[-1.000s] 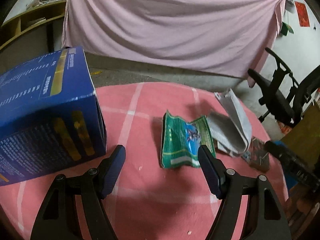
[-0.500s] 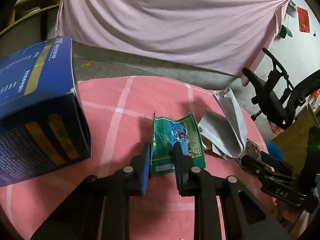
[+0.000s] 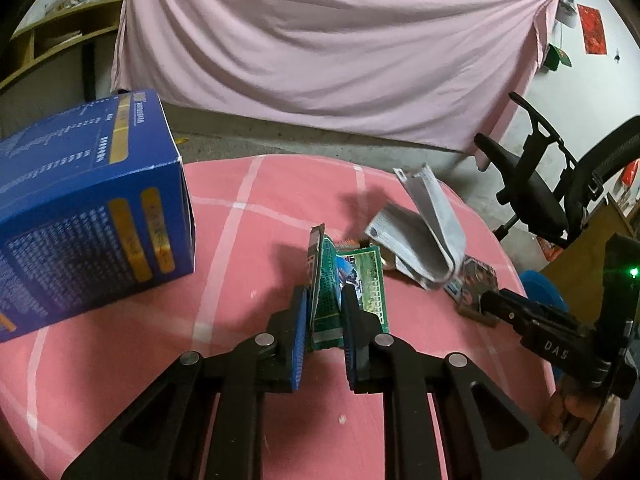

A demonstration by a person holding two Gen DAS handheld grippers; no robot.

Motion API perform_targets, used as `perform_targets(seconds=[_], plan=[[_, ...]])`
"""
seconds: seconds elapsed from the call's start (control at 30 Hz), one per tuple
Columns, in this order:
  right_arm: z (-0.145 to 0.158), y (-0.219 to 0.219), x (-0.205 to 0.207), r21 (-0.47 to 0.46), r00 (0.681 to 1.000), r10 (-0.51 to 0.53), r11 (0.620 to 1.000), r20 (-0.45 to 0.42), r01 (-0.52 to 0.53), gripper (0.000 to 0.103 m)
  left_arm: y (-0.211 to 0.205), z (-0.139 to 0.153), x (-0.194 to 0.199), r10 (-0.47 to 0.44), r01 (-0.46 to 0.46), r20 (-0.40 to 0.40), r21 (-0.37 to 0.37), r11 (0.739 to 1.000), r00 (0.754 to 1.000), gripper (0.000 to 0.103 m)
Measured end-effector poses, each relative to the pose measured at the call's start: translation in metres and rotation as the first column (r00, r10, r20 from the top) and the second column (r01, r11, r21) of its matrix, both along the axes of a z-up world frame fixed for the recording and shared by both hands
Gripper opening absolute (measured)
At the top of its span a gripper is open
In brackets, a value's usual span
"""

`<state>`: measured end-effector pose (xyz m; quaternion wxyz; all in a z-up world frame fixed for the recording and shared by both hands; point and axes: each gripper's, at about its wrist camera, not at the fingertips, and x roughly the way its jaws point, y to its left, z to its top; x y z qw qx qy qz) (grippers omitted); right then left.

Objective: Collect trash
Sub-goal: 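Grasp the black patterned phone case with the right tool while the left tool holds the packet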

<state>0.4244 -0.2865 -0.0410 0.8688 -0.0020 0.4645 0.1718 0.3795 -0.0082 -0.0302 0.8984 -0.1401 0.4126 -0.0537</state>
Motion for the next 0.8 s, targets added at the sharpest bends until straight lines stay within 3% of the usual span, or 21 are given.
perform_targets(seconds=[0.23,0.3,0.53,0.67,0.8], plan=[[0.002,-0.005,-0.005,0.052,1.0,0.029,0.998,-0.002,-0.029,0.034,-0.007,-0.002,-0.004,0.029,-0.029,-0.014,0.025,0.999,0.999,0.013],[0.003,-0.002,-0.004,0.054,1.0,0.031,0.998,-0.002,-0.031,0.049,-0.008,-0.002,-0.003,0.042,-0.042,-0.014,0.027,0.999,0.999,0.013],[-0.002,0.023,0.004,-0.021,1.0,0.016,1.0,-0.005,-0.016,0.067,-0.001,-0.008,0.0,0.053,-0.053,-0.018,0.013,0.999,0.998,0.013],[-0.01,0.041,0.01,-0.095,1.0,0.024,0.995,-0.019,-0.026,0.084,0.003,-0.012,0.001,0.051,-0.051,-0.022,0.0,0.999,0.998,0.013],[-0.013,0.047,0.01,-0.144,1.0,0.024,0.989,-0.014,-0.026,0.083,0.006,-0.012,0.0,0.049,-0.049,-0.019,-0.009,0.999,0.999,0.013]])
